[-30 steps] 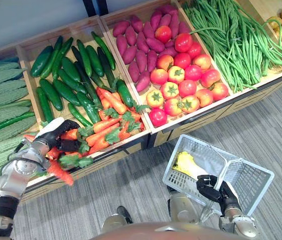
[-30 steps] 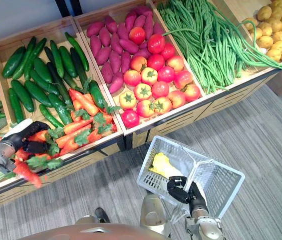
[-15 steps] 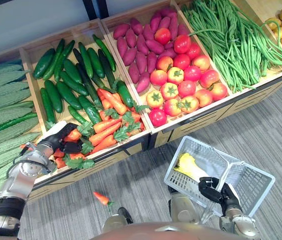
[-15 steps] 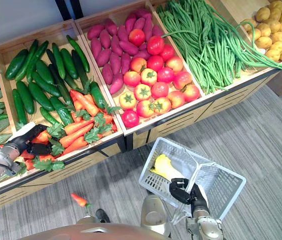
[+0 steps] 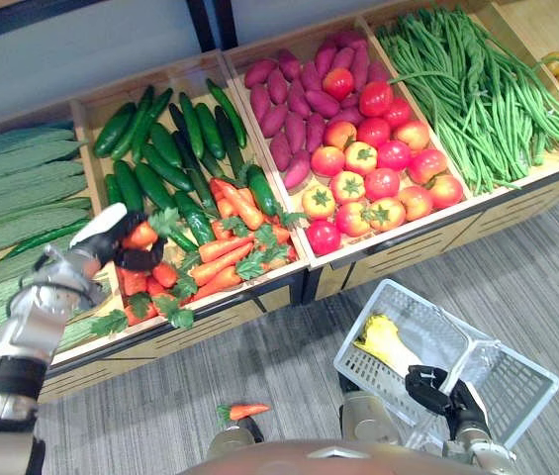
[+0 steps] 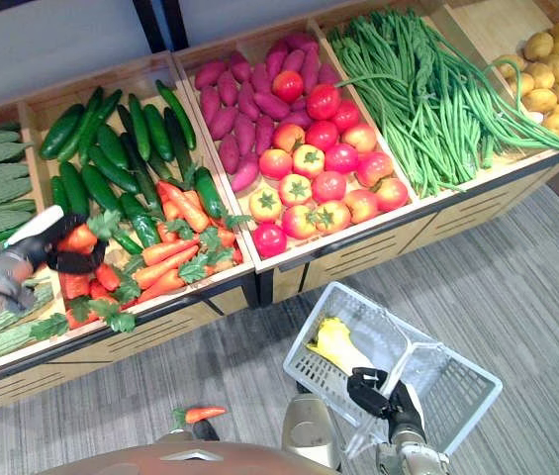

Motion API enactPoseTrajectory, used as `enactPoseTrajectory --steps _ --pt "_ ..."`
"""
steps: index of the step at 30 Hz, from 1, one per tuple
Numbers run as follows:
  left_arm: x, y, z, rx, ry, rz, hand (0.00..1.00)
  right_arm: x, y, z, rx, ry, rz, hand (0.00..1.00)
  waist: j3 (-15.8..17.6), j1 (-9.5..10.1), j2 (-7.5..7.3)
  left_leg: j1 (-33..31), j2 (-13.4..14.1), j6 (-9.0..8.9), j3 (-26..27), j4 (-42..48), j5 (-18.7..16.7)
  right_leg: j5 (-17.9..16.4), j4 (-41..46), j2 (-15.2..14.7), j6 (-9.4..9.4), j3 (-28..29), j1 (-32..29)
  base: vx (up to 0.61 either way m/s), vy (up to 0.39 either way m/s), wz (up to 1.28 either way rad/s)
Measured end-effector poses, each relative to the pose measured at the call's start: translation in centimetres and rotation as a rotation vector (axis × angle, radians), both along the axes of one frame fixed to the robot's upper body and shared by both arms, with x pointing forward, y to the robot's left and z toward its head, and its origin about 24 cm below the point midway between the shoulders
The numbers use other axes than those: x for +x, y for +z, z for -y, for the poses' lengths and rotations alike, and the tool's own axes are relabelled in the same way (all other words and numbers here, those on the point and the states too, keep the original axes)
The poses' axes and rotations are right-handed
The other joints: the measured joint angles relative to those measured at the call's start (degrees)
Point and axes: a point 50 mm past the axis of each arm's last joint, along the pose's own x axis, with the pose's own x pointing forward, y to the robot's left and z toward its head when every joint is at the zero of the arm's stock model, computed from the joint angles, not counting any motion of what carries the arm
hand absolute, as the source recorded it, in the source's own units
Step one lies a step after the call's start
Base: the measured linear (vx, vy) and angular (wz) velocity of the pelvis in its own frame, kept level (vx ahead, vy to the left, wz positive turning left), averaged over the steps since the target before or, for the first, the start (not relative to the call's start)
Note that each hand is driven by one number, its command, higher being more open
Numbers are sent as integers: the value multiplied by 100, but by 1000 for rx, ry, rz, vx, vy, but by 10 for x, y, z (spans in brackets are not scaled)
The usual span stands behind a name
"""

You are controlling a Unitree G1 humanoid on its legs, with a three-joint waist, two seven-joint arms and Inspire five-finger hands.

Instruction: Pick vegetable in the basket

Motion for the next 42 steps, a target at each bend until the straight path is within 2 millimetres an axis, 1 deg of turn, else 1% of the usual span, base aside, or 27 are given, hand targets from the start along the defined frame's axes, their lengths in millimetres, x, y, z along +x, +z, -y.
enactPoseTrajectory --steps 2,4,7,9,12,14,16,17,18,20,21,22,23,24,25,26,27,28,29,30,31,32,33,34,36,37,42 --pt "8 24 11 28 -59 85 0 -15 -7 7 22 -94 -43 0 -121 -10 59 135 -19 0 -57 -60 7 0 -80 -23 0 -93 197 9 21 13" --pt "11 36 21 6 -101 134 0 -29 -11 12 45 -183 -71 0 -228 -4 94 191 -30 0 -93 -76 7 0 -120 -35 1 -134 284 4 8 12" --pt "13 42 29 13 -146 158 0 -52 -15 24 68 -341 -120 0 -355 -17 136 246 -70 15 -171 -147 41 25 -200 -69 25 -218 401 -16 3 13" --pt "13 40 32 -3 -162 146 0 -68 -18 29 88 -450 -153 0 -357 -18 134 348 -104 43 -222 -279 77 44 -291 -72 27 -273 552 -38 -1 15" --pt "12 44 29 12 -163 145 0 -97 -22 31 147 -650 -203 0 -444 7 11 415 -152 56 -256 -464 174 131 -456 -56 12 -327 653 -73 -20 11" --pt "11 49 25 35 -160 137 0 -123 -21 34 197 -855 -197 0 -498 7 -115 426 -198 64 -317 -550 234 157 -501 -45 18 -376 694 -70 -30 15" --pt "10 51 23 51 -161 128 0 -137 -19 37 214 -985 -172 0 -528 9 -210 449 -200 65 -332 -550 235 157 -502 -44 18 -381 726 -46 -17 3" --pt "9 51 22 54 -162 121 0 -145 -15 44 214 -1073 -142 0 -570 12 -278 477 -203 65 -327 -561 235 158 -501 -41 19 -363 738 -46 -15 -10" --pt "9 49 22 44 -166 109 0 -151 -6 59 193 -1147 -93 0 -650 5 -362 518 -216 65 -291 -598 235 160 -497 -35 22 -303 737 -32 -9 -14" --pt "8 46 25 41 -183 89 0 -152 5 77 160 -1180 -50 0 -748 -13 -446 553 -226 65 -235 -629 235 163 -496 -29 26 -246 722 -19 -3 -17" --pt "7 43 29 50 -204 75 0 -149 14 92 125 -1179 -12 0 -791 -31 -488 605 -228 65 -189 -639 233 163 -482 -17 26 -194 726 -18 -5 -19" --pt "7 42 32 52 -217 69 0 -146 20 99 110 -1171 9 0 -811 -46 -520 619 -228 61 -160 -640 228 163 -476 -11 26 -151 720 -28 -13 -21" --pt "5 39 38 56 -243 59 0 -137 30 113 65 -1133 42 0 -851 -134 -574 628 -227 56 -124 -636 219 163 -469 0 27 -108 703 -29 -15 -14" --pt "3 36 39 56 -253 52 0 -131 37 120 32 -1101 64 0 -874 -186 -590 632 -226 54 -109 -636 216 163 -460 4 27 -93 693 -34 -24 -24" --pt "-1 30 43 57 -272 29 0 -116 55 136 -49 -1027 119 0 -931 -273 -588 648 -224 48 -15 -634 199 163 -419 27 27 0 630 -28 -21 -37" --pt "-5 23 44 54 -283 4 0 -98 79 153 -142 -937 186 0 -928 -353 -580 720 -225 41 103 -630 175 163 -378 50 27 110 601 -33 -19 -45" --pt "-7 19 45 51 -286 -11 0 -89 93 162 -191 -891 219 0 -939 -413 -568 738 -224 42 154 -624 158 163 -369 64 27 176 587 -44 -16 -44" --pt "-10 12 46 42 -292 -33 0 -69 124 178 -303 -785 271 0 -991 -512 -507 762 -224 41 231 -614 137 163 -350 80 27 242 558 -49 -24 -38" --pt "-11 11 48 35 -304 -36 0 -53 150 189 -401 -699 321 0 -1004 -589 -487 802 -221 38 311 -614 133 163 -317 110 27 340 531 -51 -27 -35" --pt "-11 11 49 33 -310 -34 0 -44 162 193 -437 -664 349 0 -1007 -638 -484 819 -211 37 346 -612 133 163 -294 131 27 379 514 -76 -53 -27" --pt "-10 11 52 25 -320 -27 0 -27 182 198 -499 -600 403 0 -1011 -710 -493 831 -190 34 370 -592 131 162 -263 152 25 402 503 -78 -52 -22" --pt "-11 11 55 22 -331 -21 0 -14 197 199 -549 -543 442 0 -1021 -793 -509 831 -175 19 423 -553 121 162 -241 175 26 465 468 -83 -55 -23" --pt "-11 12 56 22 -339 -17 0 -8 203 199 -565 -519 462 0 -1029 -803 -507 832 -161 -2 464 -526 105 162 -215 196 26 510 437 -100 -56 -29" --pt "-11 14 60 23 -354 -10 0 3 210 196 -587 -473 487 0 -1032 -813 -547 850 -138 -17 521 -504 95 162 -178 229 25 553 408 -98 -57 -26" --pt "-12 15 67 18 -385 -5 0 20 215 189 -589 -395 518 0 -1065 -845 -606 926 -94 -60 656 -476 67 168 -181 307 20 697 409 -96 -65 -33" --pt "-13 15 68 16 -392 -3 0 23 216 187 -591 -377 522 0 -1063 -855 -624 925 -87 -67 678 -459 60 174 -183 316 19 709 402 -66 -55 -28" --pt "-13 12 77 -45 -422 10 0 46 224 178 -594 -241 532 0 -1104 -981 -560 914 -93 -76 806 -418 33 233 -188 340 24 852 327 -22 -22 -13"
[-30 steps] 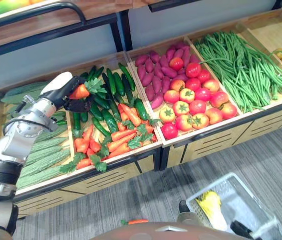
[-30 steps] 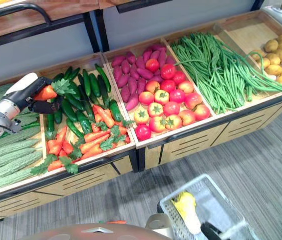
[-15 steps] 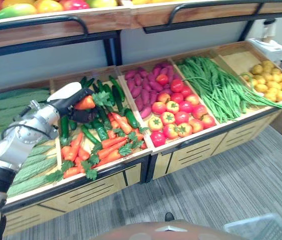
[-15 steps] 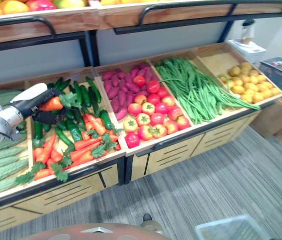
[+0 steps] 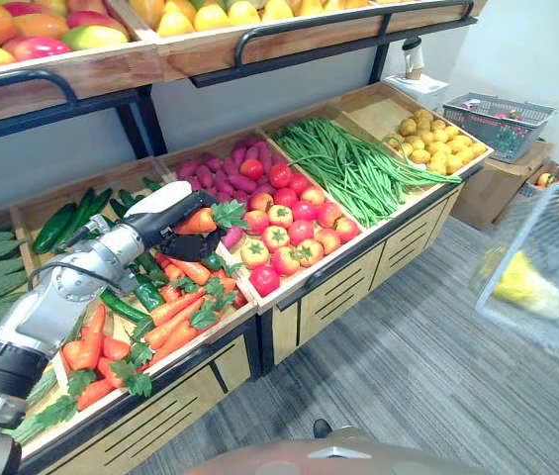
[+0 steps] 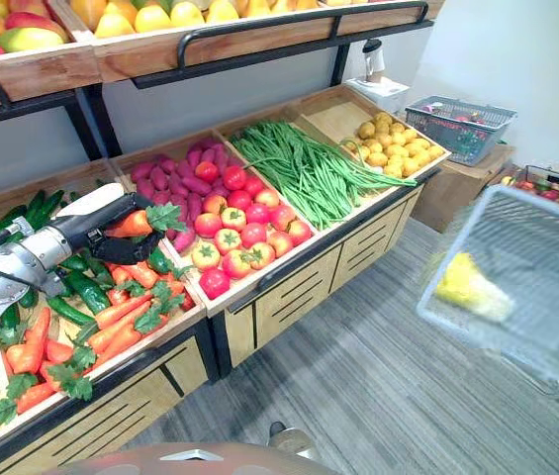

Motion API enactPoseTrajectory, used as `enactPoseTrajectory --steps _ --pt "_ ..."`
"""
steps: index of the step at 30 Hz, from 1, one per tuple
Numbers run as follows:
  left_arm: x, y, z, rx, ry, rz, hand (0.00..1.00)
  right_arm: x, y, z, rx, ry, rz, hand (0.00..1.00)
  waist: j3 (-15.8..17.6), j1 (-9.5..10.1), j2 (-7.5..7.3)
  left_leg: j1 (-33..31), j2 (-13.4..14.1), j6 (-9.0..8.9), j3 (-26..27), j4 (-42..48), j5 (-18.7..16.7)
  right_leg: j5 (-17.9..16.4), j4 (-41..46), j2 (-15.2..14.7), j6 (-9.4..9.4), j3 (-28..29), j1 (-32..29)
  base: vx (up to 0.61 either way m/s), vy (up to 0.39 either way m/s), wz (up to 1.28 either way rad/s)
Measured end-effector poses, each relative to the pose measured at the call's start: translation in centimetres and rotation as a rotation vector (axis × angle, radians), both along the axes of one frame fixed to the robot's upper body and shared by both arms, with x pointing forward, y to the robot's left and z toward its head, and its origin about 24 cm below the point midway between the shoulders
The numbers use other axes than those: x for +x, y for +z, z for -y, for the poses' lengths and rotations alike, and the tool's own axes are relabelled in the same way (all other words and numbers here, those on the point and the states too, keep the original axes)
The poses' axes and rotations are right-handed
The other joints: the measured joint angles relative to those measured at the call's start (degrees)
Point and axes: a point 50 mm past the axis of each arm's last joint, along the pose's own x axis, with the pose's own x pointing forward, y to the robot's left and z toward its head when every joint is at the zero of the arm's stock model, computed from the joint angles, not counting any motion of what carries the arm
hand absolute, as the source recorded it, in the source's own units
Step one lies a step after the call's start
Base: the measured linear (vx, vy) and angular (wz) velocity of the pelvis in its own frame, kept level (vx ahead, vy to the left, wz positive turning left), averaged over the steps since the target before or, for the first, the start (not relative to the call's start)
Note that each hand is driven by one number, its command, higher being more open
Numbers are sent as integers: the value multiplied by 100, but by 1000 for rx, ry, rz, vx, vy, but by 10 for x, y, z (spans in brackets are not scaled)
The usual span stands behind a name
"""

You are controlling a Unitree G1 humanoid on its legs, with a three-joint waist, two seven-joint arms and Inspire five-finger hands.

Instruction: Pick vegetable in the basket

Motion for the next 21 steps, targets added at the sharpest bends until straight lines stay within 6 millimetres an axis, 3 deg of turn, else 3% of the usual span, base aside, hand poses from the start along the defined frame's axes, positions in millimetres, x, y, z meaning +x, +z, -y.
enactPoseTrajectory --steps 5,9,15,21 --pt "0 -9 9 -30 -24 -24 0 16 -12 -12 -14 140 -160 0 6 -30 -5 -13 61 -26 83 174 -118 14 10 36 0 111 -12 -28 -22 -10" --pt "-1 -14 15 -48 -39 -39 0 23 -10 -19 -36 189 -179 0 -5 -100 57 -79 103 -25 96 371 -246 26 6 20 19 152 -15 -38 -8 -6" --pt "-1 -17 20 -73 -48 -42 0 44 34 -27 -207 296 -172 0 8 -152 140 -188 145 -10 94 577 -367 50 5 -9 57 188 -59 -41 -12 -3" --pt "-5 2 49 -106 -181 24 0 76 69 -69 -387 551 -192 0 30 -95 120 -226 143 -10 106 599 -373 133 -101 -18 102 223 -59 -26 -16 -2"
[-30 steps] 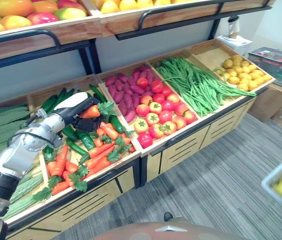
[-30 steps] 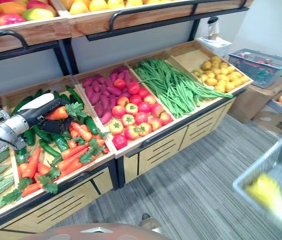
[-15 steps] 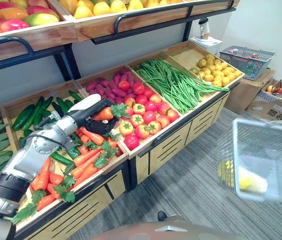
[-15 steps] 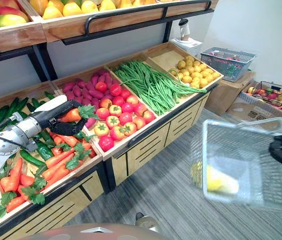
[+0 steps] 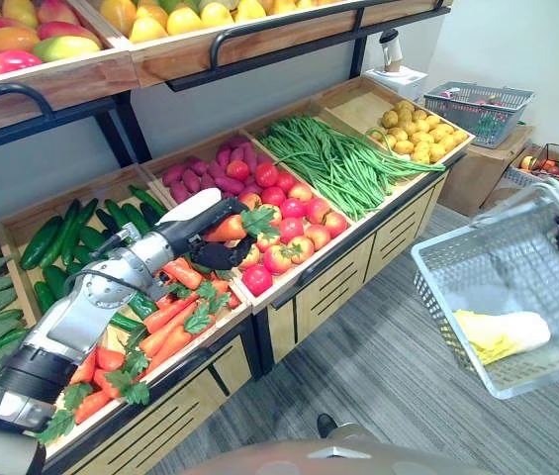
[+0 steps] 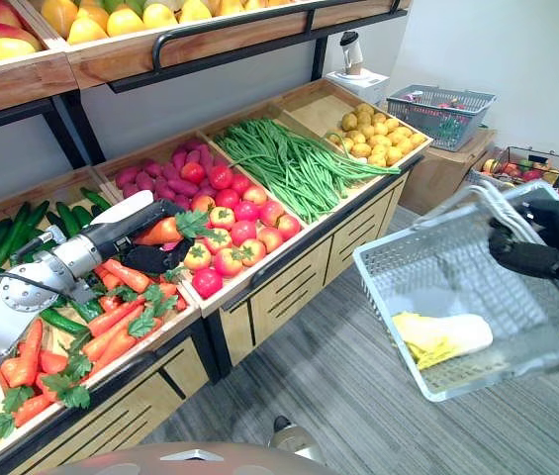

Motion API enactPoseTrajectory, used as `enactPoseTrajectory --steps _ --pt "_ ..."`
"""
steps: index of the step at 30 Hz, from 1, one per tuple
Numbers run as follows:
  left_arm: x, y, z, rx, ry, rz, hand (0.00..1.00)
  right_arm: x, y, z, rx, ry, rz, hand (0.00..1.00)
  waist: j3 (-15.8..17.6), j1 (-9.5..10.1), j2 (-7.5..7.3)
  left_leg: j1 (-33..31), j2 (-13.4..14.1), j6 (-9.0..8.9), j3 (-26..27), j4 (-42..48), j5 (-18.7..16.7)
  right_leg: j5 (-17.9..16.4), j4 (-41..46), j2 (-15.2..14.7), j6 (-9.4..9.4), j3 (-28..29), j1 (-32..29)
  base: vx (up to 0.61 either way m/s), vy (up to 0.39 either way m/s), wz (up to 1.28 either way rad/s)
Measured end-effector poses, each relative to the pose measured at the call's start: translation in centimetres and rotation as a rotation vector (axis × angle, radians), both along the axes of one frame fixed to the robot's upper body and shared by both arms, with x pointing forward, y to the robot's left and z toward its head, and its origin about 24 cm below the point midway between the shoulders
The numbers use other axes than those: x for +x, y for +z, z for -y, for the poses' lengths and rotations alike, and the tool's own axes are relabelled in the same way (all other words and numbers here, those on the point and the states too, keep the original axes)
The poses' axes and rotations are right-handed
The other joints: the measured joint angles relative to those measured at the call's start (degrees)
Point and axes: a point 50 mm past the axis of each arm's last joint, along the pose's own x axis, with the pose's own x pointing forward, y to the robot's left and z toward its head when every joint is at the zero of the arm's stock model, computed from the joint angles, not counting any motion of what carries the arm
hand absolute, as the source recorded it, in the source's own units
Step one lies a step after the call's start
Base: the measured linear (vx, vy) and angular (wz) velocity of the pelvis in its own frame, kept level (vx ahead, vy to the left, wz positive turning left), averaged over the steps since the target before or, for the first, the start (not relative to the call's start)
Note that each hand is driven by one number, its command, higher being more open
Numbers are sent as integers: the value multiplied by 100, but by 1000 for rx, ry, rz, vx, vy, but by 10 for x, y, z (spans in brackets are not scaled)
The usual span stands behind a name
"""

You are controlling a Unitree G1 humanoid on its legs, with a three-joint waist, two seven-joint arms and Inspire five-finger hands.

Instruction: Pick vegetable in the basket

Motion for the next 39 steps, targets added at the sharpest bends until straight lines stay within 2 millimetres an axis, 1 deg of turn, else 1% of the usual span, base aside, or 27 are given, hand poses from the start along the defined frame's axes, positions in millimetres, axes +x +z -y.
enactPoseTrajectory --steps 2,3,5,6,7,9,10,12,15,17,18,20,21,23,25,27,29,30,33,36,39 --pt "-3 13 25 1 -115 49 0 15 4 -19 -22 109 -8 0 27 -6 -15 5 -1 1 12 4 -3 2 -1 -1 1 7 0 -9 -8 -2" --pt "-5 19 38 1 -178 74 0 22 7 -29 -38 160 -5 0 56 -7 18 15 1 -1 30 12 -12 3 0 2 4 22 3 -14 -13 -5" --pt "-8 26 50 -11 -245 97 0 29 12 -39 -50 213 6 0 145 -13 2 23 4 1 54 40 -32 11 -1 6 14 48 3 -19 -7 -10" --pt "-13 35 63 -23 -323 129 0 38 19 -52 -57 290 21 0 232 -17 53 25 31 -2 112 121 -84 27 -5 19 26 94 3 -27 -4 -15" --pt "-15 38 68 -24 -350 142 0 41 21 -57 -70 316 23 0 253 -21 57 22 38 0 132 144 -101 31 -15 22 31 108 1 -24 -9 -18" --pt "-20 44 83 -54 -437 166 0 50 24 -78 -98 419 21 0 261 -14 76 52 67 -21 231 197 -134 72 -61 66 33 212 1 -1 -15 -21" --pt "-20 46 85 -67 -449 169 0 52 25 -83 -102 443 24 0 261 -12 77 67 74 -23 269 200 -140 86 -73 76 31 243 2 6 -16 -30" --pt "-22 51 96 -113 -479 194 0 60 28 -105 -111 549 43 0 277 -1 89 156 90 -49 438 228 -199 102 -78 128 38 398 2 -17 -21 -33" --pt "-23 59 109 -141 -527 235 0 67 35 -125 -127 637 68 0 335 8 107 221 123 -61 606 335 -312 120 -75 175 65 564 3 -35 -20 -34" --pt "-28 70 121 -175 -585 288 0 71 47 -142 -160 714 116 0 397 -9 156 244 136 -58 727 437 -399 136 -77 195 91 689 -11 -38 -23 -30" --pt "-30 72 124 -181 -601 300 0 72 50 -145 -170 729 129 0 409 -11 168 244 134 -59 754 446 -410 139 -77 197 96 712 -24 -24 -31 -16" --pt "-36 80 135 -207 -664 340 0 74 65 -157 -229 780 164 0 428 -14 199 240 137 -61 782 469 -423 142 -77 205 100 740 -43 -8 -41 -9" --pt "-37 82 137 -210 -678 346 0 74 68 -159 -238 788 172 0 430 -6 200 239 141 -61 784 471 -423 142 -77 210 99 741 -46 -9 -55 -2" --pt "-45 87 143 -224 -721 371 0 76 80 -168 -277 823 206 0 460 28 237 235 147 -61 784 476 -423 147 -77 215 96 739 -49 -17 -62 0" --pt "-49 89 146 -237 -751 387 0 77 86 -174 -293 846 230 0 478 93 282 235 146 -61 784 479 -423 150 -77 213 95 736 -48 -25 -66 0" --pt "-54 90 148 -241 -774 394 0 78 87 -179 -302 871 232 0 484 156 307 230 149 -61 778 481 -423 156 -77 213 90 727 -49 -26 -62 2" --pt "-58 91 153 -236 -808 397 0 80 83 -187 -306 901 215 0 484 273 311 226 151 -60 775 489 -422 166 -78 213 88 726 -49 -32 -70 0" --pt "-59 91 155 -234 -823 396 0 81 81 -191 -306 917 205 0 484 296 311 225 150 -60 775 492 -422 168 -78 212 89 728 -49 -28 -59 -1" --pt "-64 87 161 -257 -865 350 0 86 72 -213 -295 1003 186 0 482 327 316 227 150 -61 803 499 -422 178 -78 221 93 771 -65 -19 -54 -5" --pt "-70 82 165 -248 -906 323 0 88 65 -233 -254 1076 185 0 483 455 319 236 151 -61 915 509 -422 218 -85 257 95 876 -118 -9 -61 -17" --pt "-70 81 166 -247 -913 318 0 88 60 -241 -228 1107 181 0 483 481 319 238 154 -61 915 511 -422 222 -84 261 95 876 -118 -7 -48 -2"
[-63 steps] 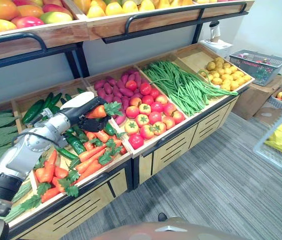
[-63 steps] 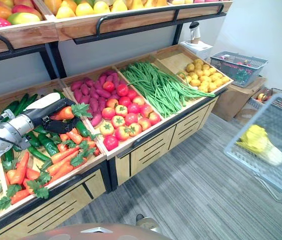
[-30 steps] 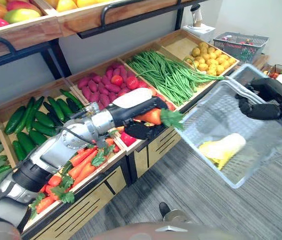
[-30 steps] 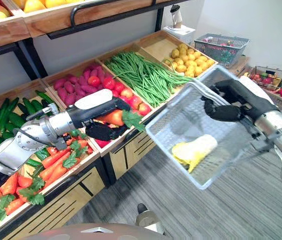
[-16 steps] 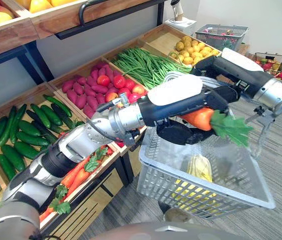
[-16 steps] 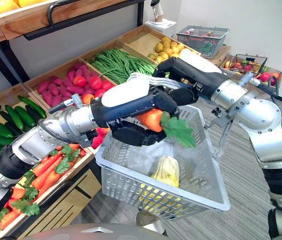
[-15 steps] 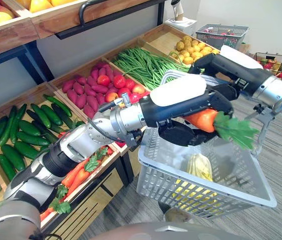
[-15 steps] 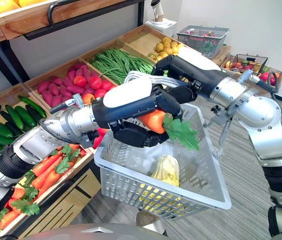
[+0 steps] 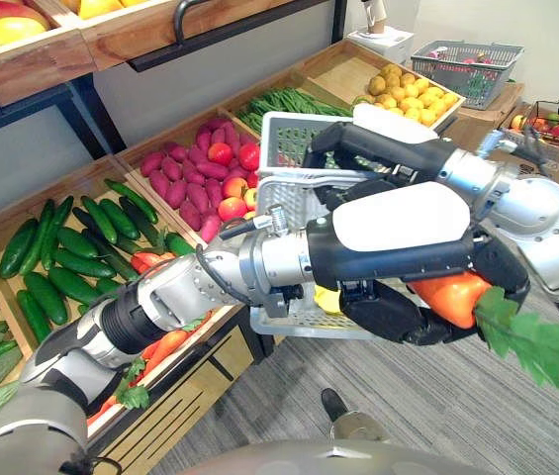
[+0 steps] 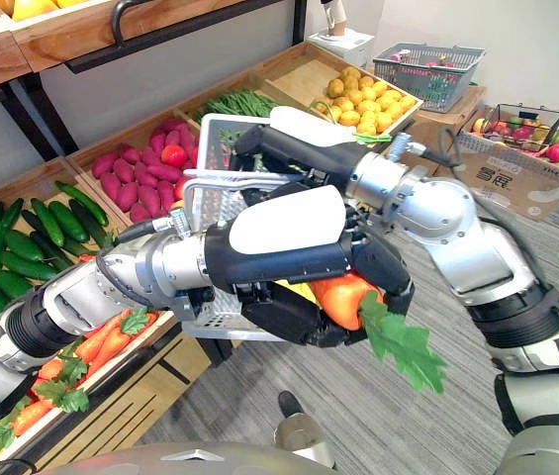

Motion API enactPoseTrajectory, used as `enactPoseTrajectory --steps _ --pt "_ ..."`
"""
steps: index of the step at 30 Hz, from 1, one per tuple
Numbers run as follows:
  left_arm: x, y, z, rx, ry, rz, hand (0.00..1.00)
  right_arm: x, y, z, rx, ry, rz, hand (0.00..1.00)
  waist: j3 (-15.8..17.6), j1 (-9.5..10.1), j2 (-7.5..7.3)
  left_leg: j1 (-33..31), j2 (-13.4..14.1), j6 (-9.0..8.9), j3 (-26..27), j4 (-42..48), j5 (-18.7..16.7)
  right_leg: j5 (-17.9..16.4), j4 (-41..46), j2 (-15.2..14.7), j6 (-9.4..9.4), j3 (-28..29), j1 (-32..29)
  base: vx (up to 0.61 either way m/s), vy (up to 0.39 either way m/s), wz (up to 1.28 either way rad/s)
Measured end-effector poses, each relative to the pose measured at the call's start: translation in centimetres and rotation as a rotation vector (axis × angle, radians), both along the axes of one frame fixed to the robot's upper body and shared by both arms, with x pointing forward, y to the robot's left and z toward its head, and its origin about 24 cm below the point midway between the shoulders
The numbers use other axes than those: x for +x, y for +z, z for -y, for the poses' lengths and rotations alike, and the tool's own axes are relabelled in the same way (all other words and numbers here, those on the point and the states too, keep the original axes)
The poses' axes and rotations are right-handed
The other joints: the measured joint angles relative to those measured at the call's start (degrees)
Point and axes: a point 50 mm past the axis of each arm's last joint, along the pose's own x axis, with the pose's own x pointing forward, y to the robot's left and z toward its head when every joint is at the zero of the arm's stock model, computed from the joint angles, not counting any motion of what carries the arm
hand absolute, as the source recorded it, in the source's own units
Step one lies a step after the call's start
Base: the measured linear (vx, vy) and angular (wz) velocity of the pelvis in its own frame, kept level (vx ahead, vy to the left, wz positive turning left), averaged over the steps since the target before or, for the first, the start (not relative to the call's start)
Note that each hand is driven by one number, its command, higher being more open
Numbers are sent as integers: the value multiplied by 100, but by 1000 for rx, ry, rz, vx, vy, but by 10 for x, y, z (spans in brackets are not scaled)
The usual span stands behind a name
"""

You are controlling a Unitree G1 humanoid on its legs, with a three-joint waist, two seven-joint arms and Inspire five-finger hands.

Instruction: Pick vegetable in the basket

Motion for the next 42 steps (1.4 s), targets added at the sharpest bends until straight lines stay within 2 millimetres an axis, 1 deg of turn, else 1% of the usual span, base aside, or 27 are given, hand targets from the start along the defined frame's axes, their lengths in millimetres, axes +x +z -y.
enactPoseTrajectory --steps 2,4,7,9,12,14,17,19,20,22,27,31,38,40,41,42 --pt "0 0 0 0 0 0 0 0 -5 -5 2 19 -19 0 1 34 1 -2 -2 0 -2 4 0 4 1 -9 2 -1 0 -21 -65 0" --pt "0 0 -1 3 2 0 0 0 -7 -5 -6 23 -30 0 1 78 2 -8 -4 0 -9 10 0 7 1 -17 7 -3 1 -26 -59 2" --pt "2 0 -4 21 19 9 0 -1 -13 -4 -16 21 -58 0 7 111 6 -46 -3 2 -70 29 -1 8 -3 -42 9 -42 6 -29 -59 9" --pt "5 0 -9 40 40 21 0 -3 -21 2 -11 5 -88 0 8 105 7 -117 6 17 -144 71 -9 8 -16 -66 9 -100 6 -15 -34 18" --pt "12 5 -24 59 108 51 0 -11 -25 10 1 -10 -99 0 48 103 49 -178 10 20 -242 91 -9 8 -25 -96 9 -186 6 -18 -52 15" --pt "14 12 -36 47 161 81 0 -14 -28 18 7 -36 -111 0 68 96 91 -228 9 31 -311 96 -2 8 -60 -127 9 -265 15 -11 -53 15" --pt "10 16 -44 28 182 99 0 -15 -28 24 -3 -67 -97 0 76 83 107 -227 16 34 -410 95 0 8 -113 -153 9 -355 101 1 -31 16" --pt "5 18 -44 22 169 114 0 -15 -29 28 -7 -90 -91 0 82 114 98 -230 14 37 -453 95 2 8 -124 -170 9 -389 130 -7 -33 16" --pt "0 17 -46 27 160 119 0 -16 -31 30 -11 -97 -97 0 83 106 96 -236 12 40 -510 93 3 8 -154 -191 9 -453 177 -6 -33 15" --pt "-4 14 -48 33 157 111 0 -16 -32 31 -19 -103 -98 0 83 98 96 -236 9 41 -544 91 4 8 -188 -207 9 -490 211 -3 -28 12" --pt "-4 -1 -53 91 164 52 0 -18 -33 35 -19 -123 -96 0 84 96 95 -248 7 42 -569 88 5 8 -199 -214 9 -505 219 -7 -16 2" --pt "-4 -15 -56 131 174 -18 0 -18 -34 37 -18 -130 -100 0 90 50 86 -256 5 42 -567 86 5 8 -204 -215 9 -503 210 -15 -32 0" --pt "4 -61 -52 290 155 -236 0 -19 -32 36 -27 -126 -91 0 96 -39 76 -257 -7 41 -456 78 4 19 -202 -174 13 -404 137 -15 -31 -7" --pt "7 -74 -53 325 168 -289 0 -19 -29 37 -41 -128 -83 0 99 -53 73 -258 -5 40 -383 73 4 33 -202 -148 5 -338 82 -9 -45 -19" --pt "9 -84 -54 352 177 -327 0 -19 -28 39 -57 -134 -81 0 99 -69 73 -259 -6 40 -353 70 4 38 -202 -137 4 -313 61 -2 -38 -10" --pt "9 -88 -55 367 178 -342 0 -19 -28 40 -63 -137 -80 0 99 -78 73 -256 -7 39 -343 68 4 39 -202 -131 3 -307 57 -2 -44 -10"
